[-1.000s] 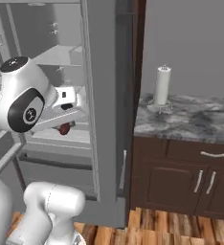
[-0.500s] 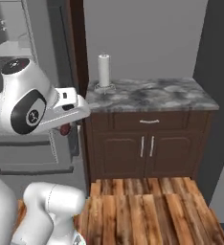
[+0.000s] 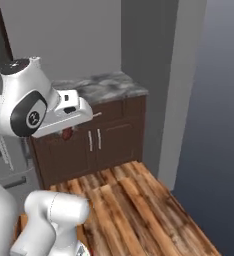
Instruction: Retrieve the sausage and cheese from the fridge and place them on the cutting board on the counter.
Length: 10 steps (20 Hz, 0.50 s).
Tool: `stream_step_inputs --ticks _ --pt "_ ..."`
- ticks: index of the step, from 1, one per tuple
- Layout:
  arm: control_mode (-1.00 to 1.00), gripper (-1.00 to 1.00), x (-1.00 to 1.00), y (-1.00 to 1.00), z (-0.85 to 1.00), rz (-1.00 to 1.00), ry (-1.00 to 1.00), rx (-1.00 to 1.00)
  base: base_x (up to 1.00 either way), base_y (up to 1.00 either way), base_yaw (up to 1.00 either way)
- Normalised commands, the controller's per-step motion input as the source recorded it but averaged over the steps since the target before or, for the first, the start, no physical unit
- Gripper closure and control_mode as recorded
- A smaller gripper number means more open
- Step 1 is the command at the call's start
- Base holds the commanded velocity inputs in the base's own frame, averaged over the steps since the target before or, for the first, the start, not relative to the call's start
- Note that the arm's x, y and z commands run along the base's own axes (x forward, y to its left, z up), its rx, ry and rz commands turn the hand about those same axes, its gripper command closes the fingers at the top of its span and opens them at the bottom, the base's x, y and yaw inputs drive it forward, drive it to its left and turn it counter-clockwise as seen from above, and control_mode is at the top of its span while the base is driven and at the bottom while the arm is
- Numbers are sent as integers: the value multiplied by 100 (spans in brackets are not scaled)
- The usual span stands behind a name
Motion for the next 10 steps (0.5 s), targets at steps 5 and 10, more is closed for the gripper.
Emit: stream_step_inputs --ticks 5,10 --pt "100 100 0 0 0 0 0 0 -94 -25 -50" --pt "100 100 0 0 0 0 0 0 -87 -22 -51"
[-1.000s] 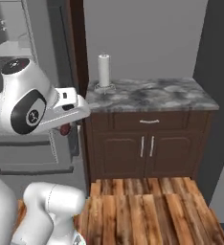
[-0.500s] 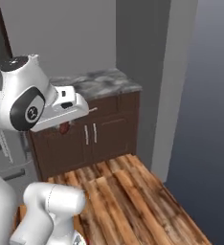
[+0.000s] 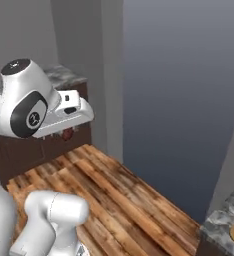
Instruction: Retrieve the sausage and cheese from the fridge and place them on the cutting board on the counter.
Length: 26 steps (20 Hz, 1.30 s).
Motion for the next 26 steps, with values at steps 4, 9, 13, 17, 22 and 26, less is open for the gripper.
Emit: stream_step_inputs --ticks 4,9,13,17,22,26 --pt "100 100 0 0 0 0 0 0 -72 -36 -52" --pt "100 100 0 0 0 0 0 0 -48 -32 -48" --pt "100 100 0 0 0 0 0 0 31 -34 -12" --pt "100 100 0 0 0 0 0 0 14 -92 -19" --pt "100 100 0 0 0 0 0 0 -2 -100 -34" --pt "100 100 0 0 0 0 0 0 0 -88 -35"
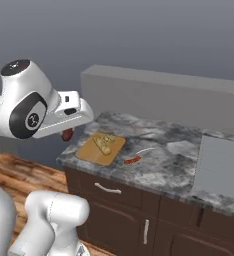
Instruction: Retrieve the sausage and cheese from the fridge and place them on the cutting board on the counter.
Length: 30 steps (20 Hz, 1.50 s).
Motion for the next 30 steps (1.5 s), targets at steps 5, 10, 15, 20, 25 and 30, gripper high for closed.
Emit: stream_step_inputs --ticks 5,10,15,20,25,30 --pt "100 100 0 0 0 0 0 0 14 -20 -25" --pt "100 100 0 0 0 0 0 0 34 10 -12" --pt "100 100 0 0 0 0 0 0 63 5 -4" --pt "100 100 0 0 0 0 0 0 60 0 -5" --pt "100 100 0 0 0 0 0 0 58 0 -5" --pt "-100 100 3 1 -2 0 1 0 10 0 -1"
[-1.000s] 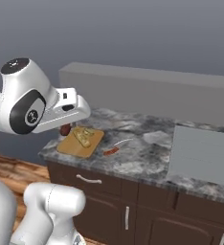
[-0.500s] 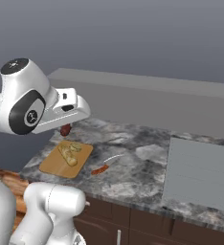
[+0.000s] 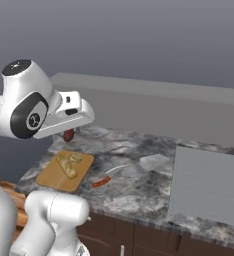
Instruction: Retrieve the sausage and cheese from the fridge and place them on the cutting board on the counter.
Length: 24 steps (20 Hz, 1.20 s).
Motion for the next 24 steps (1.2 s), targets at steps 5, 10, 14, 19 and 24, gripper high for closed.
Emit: stream_step_inputs --ticks 5,10,14,19,24 --pt "-100 100 24 20 -15 11 12 -3 0 0 0" --pt "-100 100 40 24 -21 29 17 -1 0 0 0" --pt "-100 100 52 98 -49 18 8 -1 0 0 0" --pt "-100 100 8 80 -52 7 1 0 0 0 0" --pt "-100 100 25 53 -69 3 10 0 0 0 0"
